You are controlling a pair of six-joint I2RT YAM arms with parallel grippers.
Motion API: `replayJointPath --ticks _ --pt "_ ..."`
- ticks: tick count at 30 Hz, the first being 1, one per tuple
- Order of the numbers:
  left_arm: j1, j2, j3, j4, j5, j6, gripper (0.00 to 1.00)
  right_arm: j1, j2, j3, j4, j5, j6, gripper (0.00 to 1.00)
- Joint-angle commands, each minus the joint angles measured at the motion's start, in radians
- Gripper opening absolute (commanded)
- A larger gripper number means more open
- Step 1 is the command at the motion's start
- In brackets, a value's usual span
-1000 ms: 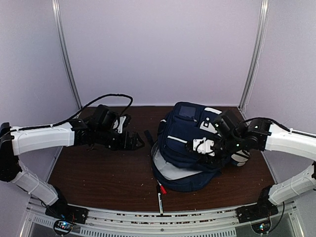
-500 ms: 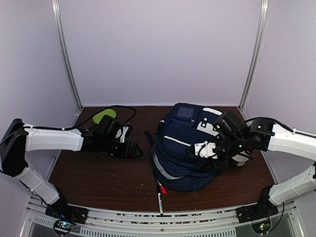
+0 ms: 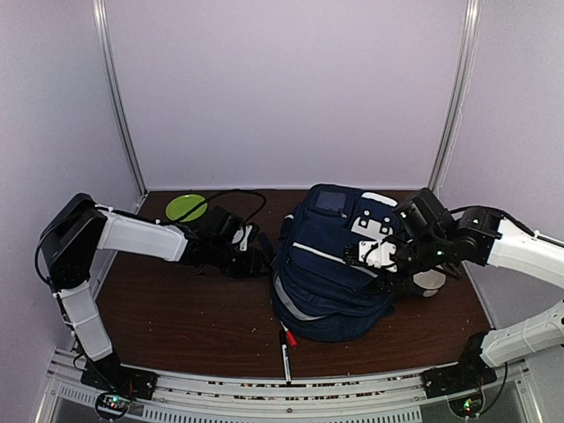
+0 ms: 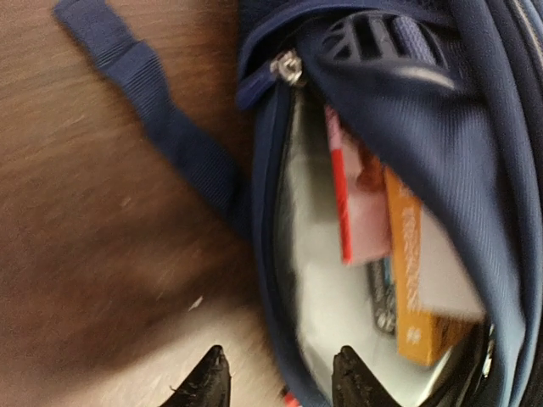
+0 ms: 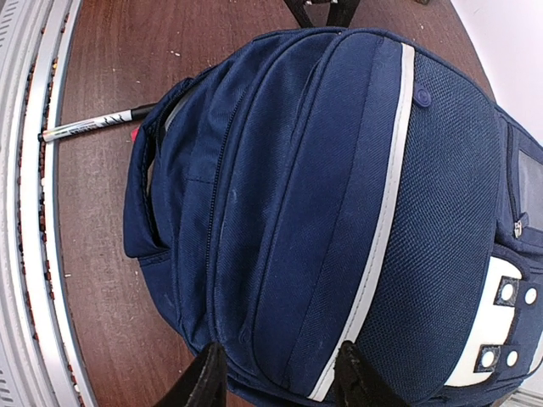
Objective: Pack the student bag
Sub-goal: Adjust the student bag at the center of the board.
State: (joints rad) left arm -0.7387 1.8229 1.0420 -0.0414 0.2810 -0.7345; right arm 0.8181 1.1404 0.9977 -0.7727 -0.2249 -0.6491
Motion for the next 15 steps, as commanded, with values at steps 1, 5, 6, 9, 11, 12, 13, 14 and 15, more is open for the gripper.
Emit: replayJointPath --ticks 1,5,6,9,11,12,13,14,15 --pt "-0.022 0.062 0.091 0.073 0.044 -0.045 0.42 -0.009 -0.009 0.001 0.016 -0.012 0.017 0.44" --pt "-0.042 0.094 0.133 0.079 0.060 -0.051 0.04 -0.013 0.003 0.008 0.025 -0.009 0.021 0.44" --pt "-0.049 0.097 0.141 0.079 0.063 -0.050 0.00 -0.014 0.008 0.009 0.033 0.004 0.027 0.44" --pt "-0.073 0.093 0.154 0.076 0.076 -0.043 0.00 -0.047 0.029 0.026 0.047 0.000 0.065 0.43" --pt "-0.088 0.079 0.149 0.077 0.076 -0.036 0.00 -0.107 0.042 0.054 0.033 -0.052 0.087 0.42" --pt "-0.095 0.067 0.145 0.078 0.076 -0.031 0.00 -0.142 0.045 0.066 0.019 -0.072 0.090 0.42" --pt "-0.102 0.058 0.142 0.078 0.077 -0.026 0.00 -0.169 0.040 0.072 0.007 -0.076 0.087 0.43" --pt "-0.107 0.049 0.135 0.078 0.080 -0.019 0.00 -0.188 0.031 0.068 0.004 -0.055 0.086 0.45" --pt "-0.113 0.036 0.125 0.077 0.081 -0.014 0.00 -0.206 0.017 0.058 0.009 -0.016 0.085 0.49"
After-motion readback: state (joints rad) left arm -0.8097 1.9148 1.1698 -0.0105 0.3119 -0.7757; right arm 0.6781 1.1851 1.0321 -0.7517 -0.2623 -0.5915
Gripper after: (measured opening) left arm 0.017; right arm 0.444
